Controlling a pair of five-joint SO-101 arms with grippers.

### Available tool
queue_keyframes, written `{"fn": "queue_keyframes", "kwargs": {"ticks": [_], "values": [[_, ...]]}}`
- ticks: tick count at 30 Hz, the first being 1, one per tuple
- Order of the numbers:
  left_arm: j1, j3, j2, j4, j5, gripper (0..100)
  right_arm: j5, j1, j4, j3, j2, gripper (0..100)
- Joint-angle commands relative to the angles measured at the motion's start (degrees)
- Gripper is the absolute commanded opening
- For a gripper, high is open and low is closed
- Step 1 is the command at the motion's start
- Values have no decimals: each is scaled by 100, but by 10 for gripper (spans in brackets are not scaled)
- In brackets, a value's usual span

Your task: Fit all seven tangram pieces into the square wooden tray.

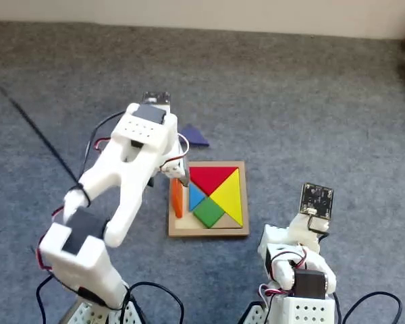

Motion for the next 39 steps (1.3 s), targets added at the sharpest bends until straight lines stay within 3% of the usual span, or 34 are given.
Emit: {"fn": "queue_keyframes", "kwargs": {"ticks": [1,8,24,35,39], "values": [[-321,268,-646,-9,-35,266,35,-57,48,778,-127,33],[-646,848,-611,-677,-501,266,35,-57,48,778,-127,33],[-620,391,409,-686,-536,266,35,-57,48,778,-127,33],[-620,637,-778,-510,-519,266,35,-57,48,778,-127,33],[-330,1112,-1253,-633,-545,266,35,-57,48,778,-127,33]]}}
